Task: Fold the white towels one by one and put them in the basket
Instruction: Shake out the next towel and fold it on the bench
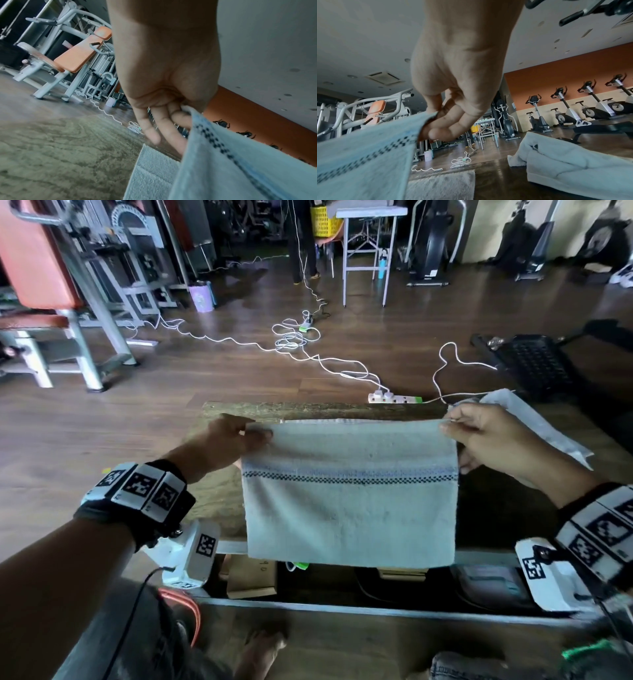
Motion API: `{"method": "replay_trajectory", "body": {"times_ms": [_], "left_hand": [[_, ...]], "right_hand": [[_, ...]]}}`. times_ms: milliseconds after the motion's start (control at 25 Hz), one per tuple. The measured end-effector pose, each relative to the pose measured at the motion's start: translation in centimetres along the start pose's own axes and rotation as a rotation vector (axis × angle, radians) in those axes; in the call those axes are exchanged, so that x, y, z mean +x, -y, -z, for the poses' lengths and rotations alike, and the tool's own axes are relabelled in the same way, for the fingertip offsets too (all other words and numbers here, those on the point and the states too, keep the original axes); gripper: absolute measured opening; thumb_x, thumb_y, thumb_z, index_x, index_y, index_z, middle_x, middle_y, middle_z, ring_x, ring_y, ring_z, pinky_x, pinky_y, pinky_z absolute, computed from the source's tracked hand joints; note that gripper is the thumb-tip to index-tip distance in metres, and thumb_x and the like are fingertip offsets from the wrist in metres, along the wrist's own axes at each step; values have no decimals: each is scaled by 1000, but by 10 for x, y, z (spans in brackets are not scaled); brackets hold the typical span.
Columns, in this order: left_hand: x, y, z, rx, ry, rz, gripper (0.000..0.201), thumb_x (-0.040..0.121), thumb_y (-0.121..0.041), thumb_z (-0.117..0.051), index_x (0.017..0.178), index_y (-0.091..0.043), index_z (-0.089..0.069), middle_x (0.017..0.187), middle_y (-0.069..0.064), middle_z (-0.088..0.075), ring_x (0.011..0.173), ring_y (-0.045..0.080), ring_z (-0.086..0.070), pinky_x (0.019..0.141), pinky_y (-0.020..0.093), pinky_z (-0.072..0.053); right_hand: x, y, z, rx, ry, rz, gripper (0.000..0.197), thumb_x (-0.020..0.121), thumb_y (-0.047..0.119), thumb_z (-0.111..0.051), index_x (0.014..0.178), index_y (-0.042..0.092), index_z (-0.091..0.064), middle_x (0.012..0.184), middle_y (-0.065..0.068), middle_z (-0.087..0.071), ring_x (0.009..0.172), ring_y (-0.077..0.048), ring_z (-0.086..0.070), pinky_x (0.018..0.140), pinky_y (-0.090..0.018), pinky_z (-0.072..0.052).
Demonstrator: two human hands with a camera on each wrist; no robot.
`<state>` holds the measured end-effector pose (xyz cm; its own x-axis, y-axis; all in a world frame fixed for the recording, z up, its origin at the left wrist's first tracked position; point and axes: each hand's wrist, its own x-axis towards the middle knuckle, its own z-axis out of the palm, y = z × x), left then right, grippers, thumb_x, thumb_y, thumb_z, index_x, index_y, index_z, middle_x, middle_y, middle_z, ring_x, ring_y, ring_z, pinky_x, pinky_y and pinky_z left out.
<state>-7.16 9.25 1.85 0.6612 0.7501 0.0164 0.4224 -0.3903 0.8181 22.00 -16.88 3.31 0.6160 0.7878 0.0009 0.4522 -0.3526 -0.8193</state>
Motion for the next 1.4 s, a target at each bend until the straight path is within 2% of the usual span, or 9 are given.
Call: {"method": "replay_trajectory", "body": {"times_ms": [120, 240, 400, 560, 880, 960, 1120, 1280, 1400], "left_hand": [[55, 16, -12, 32, -110, -34, 10, 81, -29, -76, 73, -24, -76, 70, 3, -61, 67, 12, -49, 65, 29, -40], [112, 32, -27, 159, -216, -31, 22, 84, -34, -72, 82, -12, -74, 61, 1, -55, 55, 13, -44, 55, 24, -37], [172, 53, -48, 336, -256, 41, 30, 88, -39, -66, 68, -17, -65, 55, -1, -57, 53, 17, -54, 42, 16, -33], [197, 82, -76, 480, -13, 53, 14, 90, -35, -66, 96, -22, -67, 110, 5, -64, 97, 27, -62, 79, 29, -51], [169, 52, -76, 575, -10, 20, 45, 84, -37, -71, 123, -23, -53, 119, 11, -52, 110, 28, -49, 88, 41, -49], [143, 15, -83, 422, 31, -129, 35, 85, -33, -72, 117, -26, -59, 114, 2, -57, 105, 19, -54, 81, 29, -49], [79, -42, -115, 166, 93, -482, 24, 77, -19, -80, 99, -18, -71, 99, -7, -68, 89, 4, -58, 76, 16, -45], [37, -60, -141, 93, 26, -521, 17, 74, -22, -82, 88, -17, -74, 86, -6, -70, 79, 9, -59, 71, 23, -47], [19, -65, -152, 32, -7, -515, 15, 77, -22, -80, 88, -14, -74, 87, -4, -69, 78, 7, -57, 71, 21, -46]], "right_hand": [[63, -14, -16, -70, -149, 30, 12, 101, 19, -56, 93, 14, -63, 85, -12, -72, 58, -28, -68, 63, -43, -62], [130, -31, -35, -162, -227, 40, 13, 95, 25, -58, 84, 18, -62, 76, -11, -72, 64, -34, -70, 68, -52, -61], [191, -61, -59, -370, -273, -20, 13, 90, 24, -63, 80, 16, -66, 85, -9, -72, 85, -31, -67, 77, -34, -54], [215, -89, -83, -483, -102, -14, 13, 88, 24, -69, 76, 21, -66, 84, -1, -70, 85, -24, -66, 74, -31, -50], [171, -66, -93, -289, -78, 262, 19, 88, 11, -74, 82, 26, -64, 79, 3, -67, 72, -8, -60, 67, -25, -47], [142, -39, -88, -202, -109, 324, 13, 86, 8, -75, 83, 19, -67, 73, 4, -66, 61, -3, -55, 55, -11, -37], [74, -4, -83, -96, -110, 415, 20, 81, 4, -78, 80, 22, -68, 68, 12, -60, 60, -3, -53, 54, -13, -33], [27, -1, -72, -18, -111, 409, 22, 77, 2, -81, 81, 20, -68, 84, 0, -70, 74, -18, -66, 65, -30, -50], [4, -3, -66, 51, -112, 356, 25, 79, 0, -79, 86, 21, -67, 78, 3, -72, 71, -14, -68, 62, -14, -45]]}}
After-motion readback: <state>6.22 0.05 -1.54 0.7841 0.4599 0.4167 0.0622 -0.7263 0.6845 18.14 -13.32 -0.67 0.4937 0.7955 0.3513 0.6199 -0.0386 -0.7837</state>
